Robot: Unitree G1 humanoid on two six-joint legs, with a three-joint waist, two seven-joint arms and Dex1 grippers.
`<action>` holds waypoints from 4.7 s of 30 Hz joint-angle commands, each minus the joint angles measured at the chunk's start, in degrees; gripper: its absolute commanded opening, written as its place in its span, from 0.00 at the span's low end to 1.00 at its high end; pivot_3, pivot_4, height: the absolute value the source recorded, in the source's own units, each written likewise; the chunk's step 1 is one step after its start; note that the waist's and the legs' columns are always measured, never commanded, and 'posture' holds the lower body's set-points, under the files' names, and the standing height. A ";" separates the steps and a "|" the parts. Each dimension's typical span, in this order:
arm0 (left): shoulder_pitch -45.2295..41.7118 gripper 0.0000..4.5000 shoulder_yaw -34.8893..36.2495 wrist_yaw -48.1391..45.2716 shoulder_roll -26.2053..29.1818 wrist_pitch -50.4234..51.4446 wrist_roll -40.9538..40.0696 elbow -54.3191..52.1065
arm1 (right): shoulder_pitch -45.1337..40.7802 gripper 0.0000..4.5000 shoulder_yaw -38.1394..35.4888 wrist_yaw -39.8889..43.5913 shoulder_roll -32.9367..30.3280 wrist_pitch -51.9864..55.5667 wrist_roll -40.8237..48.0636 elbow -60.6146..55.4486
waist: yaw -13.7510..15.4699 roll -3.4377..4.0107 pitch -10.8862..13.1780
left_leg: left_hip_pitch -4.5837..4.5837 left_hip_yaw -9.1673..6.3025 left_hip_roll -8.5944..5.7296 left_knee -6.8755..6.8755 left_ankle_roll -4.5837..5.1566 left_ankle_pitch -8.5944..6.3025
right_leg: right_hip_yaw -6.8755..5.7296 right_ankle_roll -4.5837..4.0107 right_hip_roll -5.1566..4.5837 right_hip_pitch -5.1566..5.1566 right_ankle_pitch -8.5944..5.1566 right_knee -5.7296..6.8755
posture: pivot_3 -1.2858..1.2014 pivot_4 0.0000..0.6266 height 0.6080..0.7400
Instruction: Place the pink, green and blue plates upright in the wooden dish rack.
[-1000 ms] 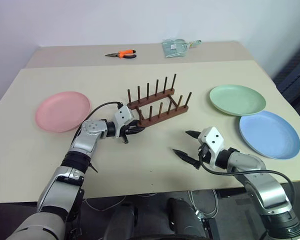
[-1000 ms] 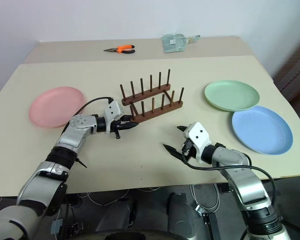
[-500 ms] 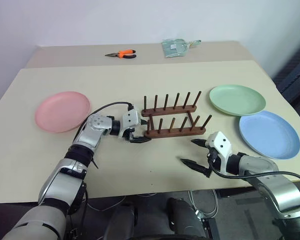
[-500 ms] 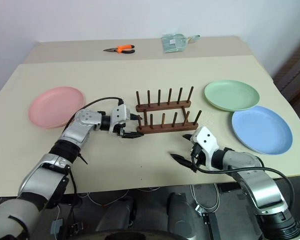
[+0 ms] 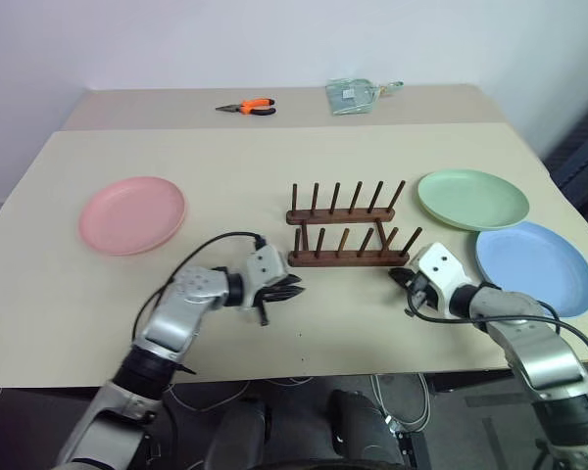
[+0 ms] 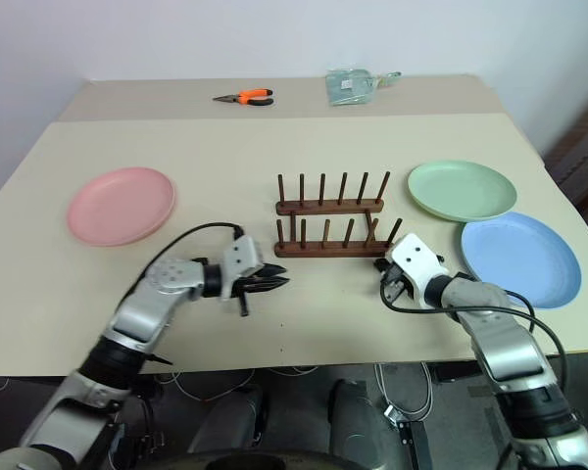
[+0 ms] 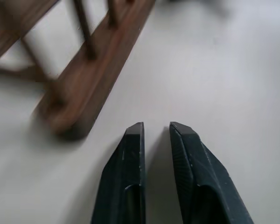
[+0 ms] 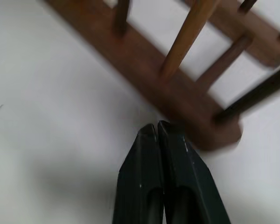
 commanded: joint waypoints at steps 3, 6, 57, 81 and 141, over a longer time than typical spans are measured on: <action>-2.65 0.16 0.20 13.58 -4.30 2.43 6.32 7.11 | -5.52 0.01 1.59 -3.22 2.57 -3.79 -4.54 7.43 | -0.11 0.02 -0.10 | 0.06 0.01 0.00 0.00 -0.01 0.01 | 0.00 0.06 0.01 0.02 0.04 0.03 | 0.52 0.24 1.00; -4.44 0.16 1.16 17.62 -5.77 1.69 6.80 11.63 | -8.72 0.01 2.20 -4.22 4.21 -5.75 -6.07 11.74 | -0.14 0.03 -0.22 | 0.13 0.01 0.00 0.03 -0.02 0.02 | 0.00 0.04 0.02 0.07 0.04 0.09 | 0.52 0.24 1.00; -21.88 0.00 42.58 46.60 -4.19 21.21 -22.89 -5.42 | -25.42 1.00 7.08 9.21 5.24 -14.60 -2.94 -5.14 | -0.24 -0.32 -0.28 | -0.11 -0.28 -0.03 -0.19 -0.34 0.16 | -0.21 -0.09 0.05 -0.21 0.20 0.11 | 0.52 0.24 1.00; -30.42 0.00 33.14 49.02 -9.38 36.93 -28.76 -12.65 | -34.68 0.01 13.12 -0.84 5.60 -35.86 -27.39 11.63 | -1.55 -0.30 -0.25 | -0.12 -0.23 -0.04 -0.24 -0.32 0.17 | -0.12 -0.08 0.06 -0.24 0.19 0.05 | 0.52 0.24 1.00; 2.20 0.77 10.62 4.28 10.25 12.89 -26.73 -21.42 | -32.61 0.00 -20.93 22.61 -4.27 26.47 47.33 17.58 | -1.53 0.06 -0.07 | -0.10 -0.04 0.04 -0.20 -0.07 0.04 | -0.05 -0.32 0.06 -0.19 0.09 -0.02 | 0.52 0.24 1.00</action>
